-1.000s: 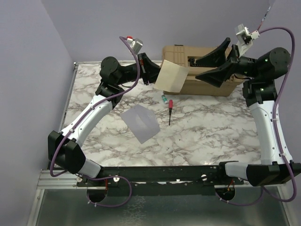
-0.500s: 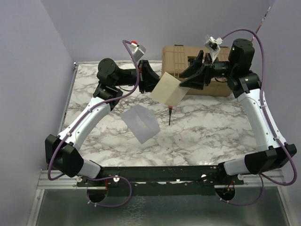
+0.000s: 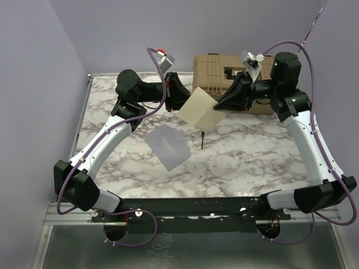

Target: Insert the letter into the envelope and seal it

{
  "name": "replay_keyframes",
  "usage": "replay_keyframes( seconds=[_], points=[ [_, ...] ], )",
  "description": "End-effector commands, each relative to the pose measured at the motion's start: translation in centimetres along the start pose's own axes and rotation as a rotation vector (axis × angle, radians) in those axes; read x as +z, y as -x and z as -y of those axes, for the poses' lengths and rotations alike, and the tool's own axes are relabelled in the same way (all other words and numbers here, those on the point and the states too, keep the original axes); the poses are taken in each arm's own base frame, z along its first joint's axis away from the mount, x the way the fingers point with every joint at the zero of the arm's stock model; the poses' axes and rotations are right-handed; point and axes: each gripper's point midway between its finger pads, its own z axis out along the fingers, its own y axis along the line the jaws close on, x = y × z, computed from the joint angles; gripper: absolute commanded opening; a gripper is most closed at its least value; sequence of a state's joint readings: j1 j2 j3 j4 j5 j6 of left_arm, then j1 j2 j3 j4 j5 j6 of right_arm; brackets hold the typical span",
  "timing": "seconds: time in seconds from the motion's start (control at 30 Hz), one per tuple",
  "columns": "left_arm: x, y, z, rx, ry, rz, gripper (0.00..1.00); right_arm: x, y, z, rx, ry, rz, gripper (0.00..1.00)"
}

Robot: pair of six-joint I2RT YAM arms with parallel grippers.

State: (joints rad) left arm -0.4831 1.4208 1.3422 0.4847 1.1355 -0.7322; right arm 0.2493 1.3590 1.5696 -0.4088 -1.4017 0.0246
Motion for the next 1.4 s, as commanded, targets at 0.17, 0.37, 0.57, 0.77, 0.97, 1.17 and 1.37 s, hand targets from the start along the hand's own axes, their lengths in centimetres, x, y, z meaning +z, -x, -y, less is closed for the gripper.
replay_keyframes(
  seconds=[0.17,0.37,0.57,0.77,0.97,1.17,1.37],
  points=[
    [-1.9,2.2,-1.0,0.068,0.131,0.055,0.35,0.4,1.5,-1.5,-0.008,0.01,0.012,0.0],
    [-9.4,-0.4,-10.0,0.119,0.802,0.001,0.67,0.4,1.8,0.2,0.015,-0.093,0.033,0.0],
    [-18.8,2.5,-12.5,0.167,1.37,0.043,0.76,-0.3,-0.7,6.9,0.103,-0.38,0.029,0.0],
    [-10.8,3.1,-8.4,0.197,0.873,0.045,0.78,0.5,-1.0,7.9,0.152,-0.342,0.052,0.0],
    [-4.5,2.2,-3.0,0.223,0.45,0.076,0.86,1.6,-0.8,7.3,0.185,-0.273,0.069,0.0],
    [-2.0,-0.3,-2.0,0.27,0.339,0.053,0.89,2.3,-0.2,6.1,0.199,-0.18,0.076,0.0],
    [-1.3,-2.3,-3.2,0.352,0.367,0.016,0.88,2.5,0.3,4.6,0.186,-0.097,0.065,0.0]
  ],
)
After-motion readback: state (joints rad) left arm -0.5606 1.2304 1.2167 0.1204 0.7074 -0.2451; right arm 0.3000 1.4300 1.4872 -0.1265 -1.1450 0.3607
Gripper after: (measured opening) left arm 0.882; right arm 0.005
